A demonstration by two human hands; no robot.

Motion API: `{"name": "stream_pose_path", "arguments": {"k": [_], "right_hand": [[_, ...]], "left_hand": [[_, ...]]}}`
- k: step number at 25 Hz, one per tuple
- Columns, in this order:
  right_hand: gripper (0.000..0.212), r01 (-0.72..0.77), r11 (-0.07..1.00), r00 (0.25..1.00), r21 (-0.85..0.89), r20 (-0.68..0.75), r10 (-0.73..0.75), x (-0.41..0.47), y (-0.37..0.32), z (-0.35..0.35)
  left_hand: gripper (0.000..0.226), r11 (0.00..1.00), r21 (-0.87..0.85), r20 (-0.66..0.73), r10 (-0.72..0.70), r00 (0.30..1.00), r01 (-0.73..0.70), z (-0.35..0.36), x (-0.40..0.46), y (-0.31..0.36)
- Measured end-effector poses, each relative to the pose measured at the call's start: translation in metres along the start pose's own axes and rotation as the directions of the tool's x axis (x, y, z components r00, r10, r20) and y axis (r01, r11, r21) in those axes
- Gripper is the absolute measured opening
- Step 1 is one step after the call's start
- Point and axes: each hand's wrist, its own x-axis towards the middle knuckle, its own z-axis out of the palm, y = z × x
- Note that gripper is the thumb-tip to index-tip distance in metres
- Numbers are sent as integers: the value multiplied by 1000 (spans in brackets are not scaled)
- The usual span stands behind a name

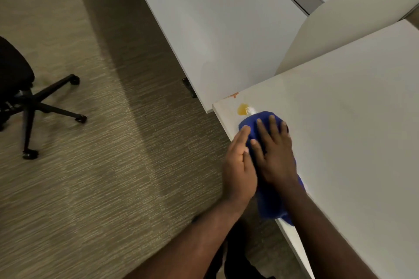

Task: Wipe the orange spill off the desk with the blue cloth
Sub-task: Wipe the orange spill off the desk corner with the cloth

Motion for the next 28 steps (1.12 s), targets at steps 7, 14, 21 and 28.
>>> {"name": "stream_pose_path", "arguments": {"k": [7, 14, 21, 28], "right_hand": [[56, -1, 979, 1000, -203, 12, 4, 13, 27, 10], [57, -28, 978, 999, -207, 31, 35, 53, 14, 9], [57, -10, 972, 999, -233, 37, 19, 76, 30, -1], [56, 147, 959, 987, -240, 105, -125, 97, 17, 8]], "left_hand": [[53, 977, 181, 12, -116, 993, 112, -37, 24, -43], [54, 948, 230, 81, -244, 966, 221, -44, 25, -49], [63, 959, 258, 234, -177, 956, 115, -31, 29, -41], [70, 946, 303, 220, -186, 958, 115, -29, 37, -44]]}}
